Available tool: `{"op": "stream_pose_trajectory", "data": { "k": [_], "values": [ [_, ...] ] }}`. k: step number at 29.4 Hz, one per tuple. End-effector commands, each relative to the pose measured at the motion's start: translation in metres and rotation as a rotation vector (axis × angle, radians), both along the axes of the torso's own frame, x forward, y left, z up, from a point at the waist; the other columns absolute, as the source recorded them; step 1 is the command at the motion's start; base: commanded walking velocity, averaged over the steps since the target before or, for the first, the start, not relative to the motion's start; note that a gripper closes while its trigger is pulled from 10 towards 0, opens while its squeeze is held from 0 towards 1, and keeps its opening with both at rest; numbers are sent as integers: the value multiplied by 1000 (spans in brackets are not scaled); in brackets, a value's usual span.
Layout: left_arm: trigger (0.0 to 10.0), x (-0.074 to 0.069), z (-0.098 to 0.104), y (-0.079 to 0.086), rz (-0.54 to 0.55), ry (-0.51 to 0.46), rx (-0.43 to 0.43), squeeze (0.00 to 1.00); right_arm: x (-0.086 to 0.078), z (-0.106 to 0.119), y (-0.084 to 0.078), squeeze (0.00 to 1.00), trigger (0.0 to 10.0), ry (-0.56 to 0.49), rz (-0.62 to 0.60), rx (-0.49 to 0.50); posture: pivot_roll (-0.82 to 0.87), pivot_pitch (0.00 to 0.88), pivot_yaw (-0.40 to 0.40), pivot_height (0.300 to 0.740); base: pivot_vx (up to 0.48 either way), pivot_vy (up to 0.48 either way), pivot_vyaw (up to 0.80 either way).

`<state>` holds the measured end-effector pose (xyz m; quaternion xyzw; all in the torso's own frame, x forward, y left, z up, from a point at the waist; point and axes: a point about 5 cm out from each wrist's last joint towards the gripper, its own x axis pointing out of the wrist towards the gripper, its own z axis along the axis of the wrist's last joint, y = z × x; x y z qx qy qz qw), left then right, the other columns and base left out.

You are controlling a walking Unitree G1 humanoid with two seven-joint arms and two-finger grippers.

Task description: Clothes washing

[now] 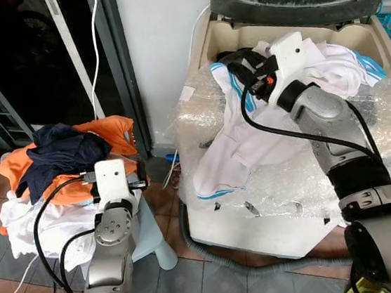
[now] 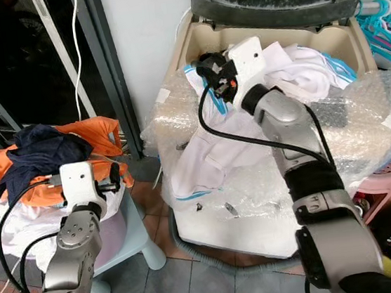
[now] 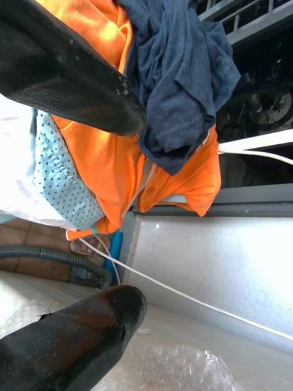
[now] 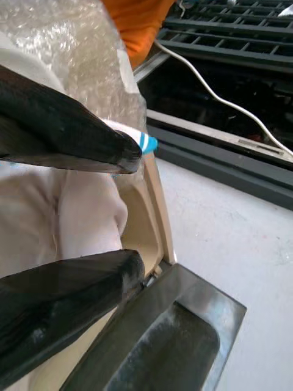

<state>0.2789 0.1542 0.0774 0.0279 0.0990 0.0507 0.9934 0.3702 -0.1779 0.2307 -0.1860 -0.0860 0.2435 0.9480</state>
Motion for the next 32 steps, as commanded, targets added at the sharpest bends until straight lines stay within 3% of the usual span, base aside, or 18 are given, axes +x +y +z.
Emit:
{"op": "stream_pose_trajectory", "data": {
  "k": [1,5,7,11,12,15,18,19,20,21,25,32],
  "values": [
    [10000,0,3,0,-1,-5,14,0,-3,10,2,1000,10000,-23,28,-24,-69,0,-2,740,0,0,0],
    [10000,1,2,-2,-12,0,15,0,-10,-3,-11,1000,10000,54,88,-89,-72,0,-1,740,0,0,0],
    [10000,1,2,-3,-18,-2,17,0,-17,-13,-28,1000,10000,126,101,-93,-78,0,5,740,0,0,0],
    [10000,1,2,-2,-19,0,20,0,-27,-28,-44,980,10000,208,95,-162,-81,0,10,740,0,0,0],
    [10000,1,2,-2,-19,0,20,0,-28,-30,-46,980,10000,218,94,-172,-81,0,10,740,0,0,0],
    [10000,2,2,-3,-26,2,21,0,-29,-42,-49,835,10000,249,63,-198,-84,0,16,740,0,0,0],
    [10000,3,3,-5,-32,0,21,0,-25,-55,-47,816,10000,275,11,-216,-81,0,15,740,0,0,0],
    [10000,4,5,-6,-34,-4,21,0,-23,-65,-38,0,2941,298,-4,-196,-78,0,14,740,0,0,0],
    [10000,4,5,-7,-34,-4,21,0,-23,-68,-35,0,2941,302,-4,-186,-78,0,14,740,0,0,0],
    [10000,4,5,-6,-32,-6,23,0,-22,-73,-27,0,0,309,-8,-167,-71,0,12,740,0,0,0],
    [10000,4,6,-5,-18,-8,25,0,-21,-85,-11,0,0,345,9,-128,-67,0,10,740,0,0,0],
    [10000,4,6,-6,-15,-6,24,0,-16,-90,-7,0,0,377,-18,-125,-71,0,6,740,0,0,0]
  ]
}}
